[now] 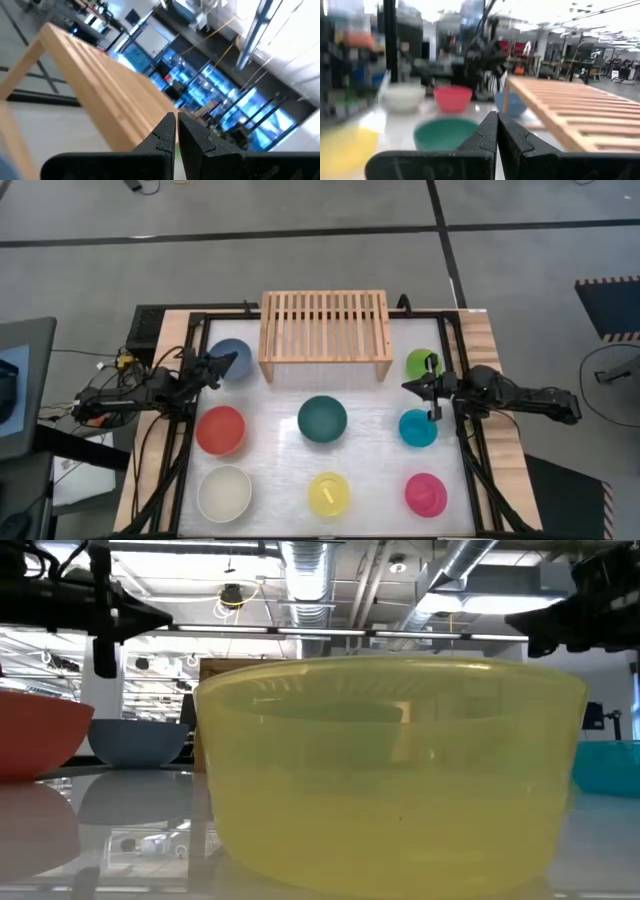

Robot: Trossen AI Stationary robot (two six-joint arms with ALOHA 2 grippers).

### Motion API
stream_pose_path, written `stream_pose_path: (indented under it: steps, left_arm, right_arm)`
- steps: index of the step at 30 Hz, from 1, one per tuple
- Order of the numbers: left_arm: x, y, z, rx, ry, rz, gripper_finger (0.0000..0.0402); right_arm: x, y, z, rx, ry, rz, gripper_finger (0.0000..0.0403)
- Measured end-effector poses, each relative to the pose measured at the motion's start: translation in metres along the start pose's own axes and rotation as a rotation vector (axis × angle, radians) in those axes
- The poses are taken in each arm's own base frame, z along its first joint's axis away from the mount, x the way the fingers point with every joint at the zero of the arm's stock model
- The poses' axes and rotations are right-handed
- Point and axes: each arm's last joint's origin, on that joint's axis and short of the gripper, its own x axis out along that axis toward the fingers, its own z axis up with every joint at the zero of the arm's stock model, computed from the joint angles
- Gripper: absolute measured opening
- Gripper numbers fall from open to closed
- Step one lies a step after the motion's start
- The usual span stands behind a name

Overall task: Place and stack bowls onto a shelf
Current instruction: Put the dark blue bowl onto the shelf

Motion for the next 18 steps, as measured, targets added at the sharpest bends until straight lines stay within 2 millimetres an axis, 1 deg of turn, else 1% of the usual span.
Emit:
stream_pose_path:
  steps: [3,6,8,11,13,14,18]
  left_arm:
    - [0.0,0.0,-0.001,0.028,0.019,-0.016,0.0004]
    - [0.002,-0.001,-0.003,-0.003,0.046,-0.018,0.0004]
    - [0.004,-0.006,0.001,0.004,0.066,-0.011,0.0004]
    - [0.01,-0.019,0.012,0.064,0.105,0.026,0.0004]
    - [0.016,-0.027,0.02,0.112,0.141,0.103,0.0004]
    - [0.019,-0.032,0.026,0.125,0.151,0.161,0.0004]
    - [0.027,-0.047,0.051,0.241,0.213,0.392,0.0006]
  right_arm:
    - [0.0,-0.001,0.007,0.162,-0.071,-0.026,0.0033]
    - [-0.001,-0.005,0.011,0.382,-0.14,-0.144,0.0033]
    - [-0.001,-0.007,0.011,0.553,-0.164,-0.199,0.0033]
    - [-0.001,-0.009,0.008,0.756,-0.153,-0.254,0.0033]
    - [-0.001,-0.009,0.009,0.908,-0.178,-0.252,0.0033]
    - [-0.001,-0.009,0.009,0.954,-0.181,-0.246,0.0032]
    - [0.001,-0.007,0.01,0.98,-0.159,-0.185,0.0025]
